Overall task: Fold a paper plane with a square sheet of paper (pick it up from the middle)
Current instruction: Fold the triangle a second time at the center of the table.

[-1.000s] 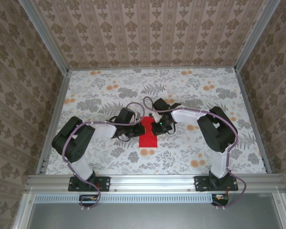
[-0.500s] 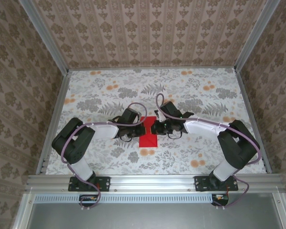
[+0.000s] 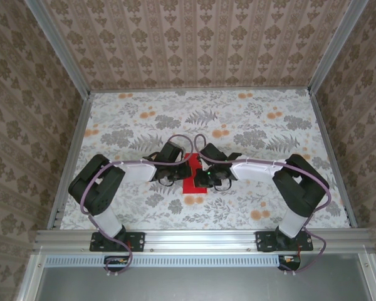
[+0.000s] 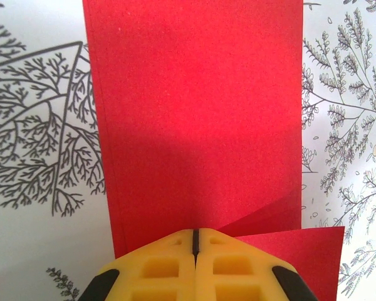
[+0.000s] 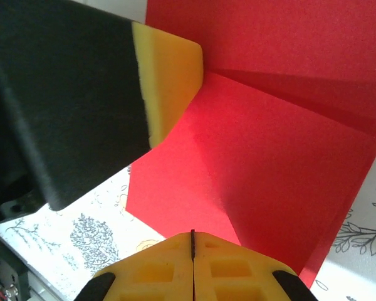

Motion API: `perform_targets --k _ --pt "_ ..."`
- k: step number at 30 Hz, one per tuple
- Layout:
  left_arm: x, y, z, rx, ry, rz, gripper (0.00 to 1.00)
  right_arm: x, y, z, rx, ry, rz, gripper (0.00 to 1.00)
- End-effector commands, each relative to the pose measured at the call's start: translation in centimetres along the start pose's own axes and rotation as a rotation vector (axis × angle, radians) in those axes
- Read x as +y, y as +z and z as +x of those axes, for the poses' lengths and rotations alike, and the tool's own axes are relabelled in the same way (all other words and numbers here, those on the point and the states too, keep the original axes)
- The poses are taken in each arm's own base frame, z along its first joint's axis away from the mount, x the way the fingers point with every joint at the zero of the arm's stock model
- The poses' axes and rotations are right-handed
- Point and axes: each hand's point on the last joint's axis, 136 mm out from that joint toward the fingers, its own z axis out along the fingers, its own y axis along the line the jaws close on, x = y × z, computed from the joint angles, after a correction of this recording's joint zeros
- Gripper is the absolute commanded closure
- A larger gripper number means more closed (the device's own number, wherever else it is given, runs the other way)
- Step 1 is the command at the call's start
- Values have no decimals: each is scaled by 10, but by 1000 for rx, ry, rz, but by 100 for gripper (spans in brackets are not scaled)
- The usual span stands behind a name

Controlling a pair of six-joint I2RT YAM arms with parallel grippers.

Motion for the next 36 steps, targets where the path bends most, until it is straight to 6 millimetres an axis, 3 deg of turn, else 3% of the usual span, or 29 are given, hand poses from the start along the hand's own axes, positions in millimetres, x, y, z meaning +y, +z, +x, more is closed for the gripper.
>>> perform_targets --k 1,15,36 --pt "66 12 39 101 -65 -246 97 -5 1 0 11 13 57 93" --pt "70 11 39 107 -72 -276 97 -33 0 11 70 -22 200 93" --pt "79 10 41 117 -72 -319 97 -61 0 29 111 0 233 94"
